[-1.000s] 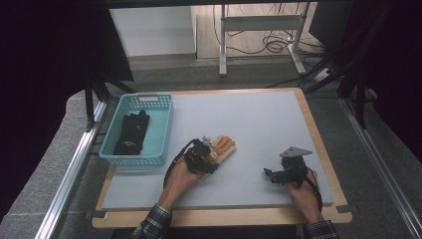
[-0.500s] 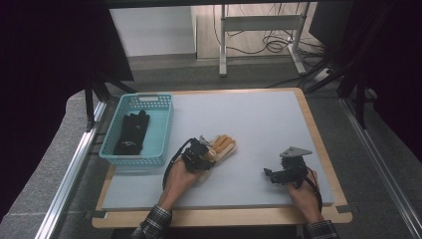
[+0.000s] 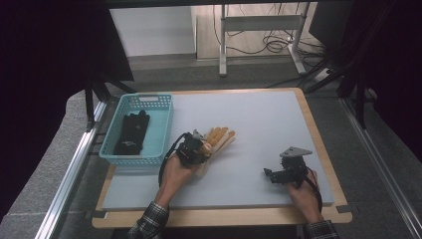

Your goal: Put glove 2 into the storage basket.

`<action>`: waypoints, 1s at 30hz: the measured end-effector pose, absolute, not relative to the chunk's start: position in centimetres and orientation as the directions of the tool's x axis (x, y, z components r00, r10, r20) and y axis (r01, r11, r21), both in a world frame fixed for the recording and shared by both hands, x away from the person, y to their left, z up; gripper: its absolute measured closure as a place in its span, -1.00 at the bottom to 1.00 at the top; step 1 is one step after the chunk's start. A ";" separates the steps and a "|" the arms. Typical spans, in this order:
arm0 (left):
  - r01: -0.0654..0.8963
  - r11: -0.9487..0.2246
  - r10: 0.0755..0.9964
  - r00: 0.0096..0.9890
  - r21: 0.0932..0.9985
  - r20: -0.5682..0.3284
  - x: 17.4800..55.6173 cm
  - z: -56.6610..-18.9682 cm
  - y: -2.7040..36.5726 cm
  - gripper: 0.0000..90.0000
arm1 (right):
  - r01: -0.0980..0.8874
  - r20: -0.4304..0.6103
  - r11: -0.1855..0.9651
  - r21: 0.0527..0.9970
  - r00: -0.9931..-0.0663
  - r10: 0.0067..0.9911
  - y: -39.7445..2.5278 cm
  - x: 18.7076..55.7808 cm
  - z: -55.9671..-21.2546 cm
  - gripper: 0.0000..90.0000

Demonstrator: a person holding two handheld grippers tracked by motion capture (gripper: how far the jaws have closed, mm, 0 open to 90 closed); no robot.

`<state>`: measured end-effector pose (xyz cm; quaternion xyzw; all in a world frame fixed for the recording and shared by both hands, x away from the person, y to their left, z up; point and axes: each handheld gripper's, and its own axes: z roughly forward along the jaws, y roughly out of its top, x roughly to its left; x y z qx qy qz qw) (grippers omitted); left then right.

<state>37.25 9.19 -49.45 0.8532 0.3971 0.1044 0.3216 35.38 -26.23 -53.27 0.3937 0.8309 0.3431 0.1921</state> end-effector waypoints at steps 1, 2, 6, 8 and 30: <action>0.609 -0.480 0.745 0.663 0.631 -0.073 37.3 -49.2 9.3 0.64 | 0.523 -0.049 0.454 0.721 -0.616 0.786 -26.2 35.4 -53.3 -0.83; 0.607 -0.476 0.747 0.661 0.637 -0.071 37.4 -49.0 9.4 0.64 | 0.523 -0.048 0.454 0.722 -0.616 0.786 -26.2 35.4 -53.3 -0.83; 0.603 -0.465 0.758 0.649 0.648 -0.060 37.5 -47.9 9.8 0.66 | 0.522 -0.049 0.455 0.721 -0.617 0.786 -26.2 35.4 -53.3 -0.83; 0.599 -0.458 0.764 0.643 0.657 -0.054 37.6 -47.2 10.0 0.66 | 0.522 -0.049 0.455 0.721 -0.616 0.786 -26.2 35.4 -53.3 -0.83; 0.618 -0.325 0.876 0.481 0.716 -0.018 38.8 -41.0 17.3 0.65 | 0.522 -0.049 0.455 0.722 -0.616 0.786 -26.2 35.4 -53.3 -0.83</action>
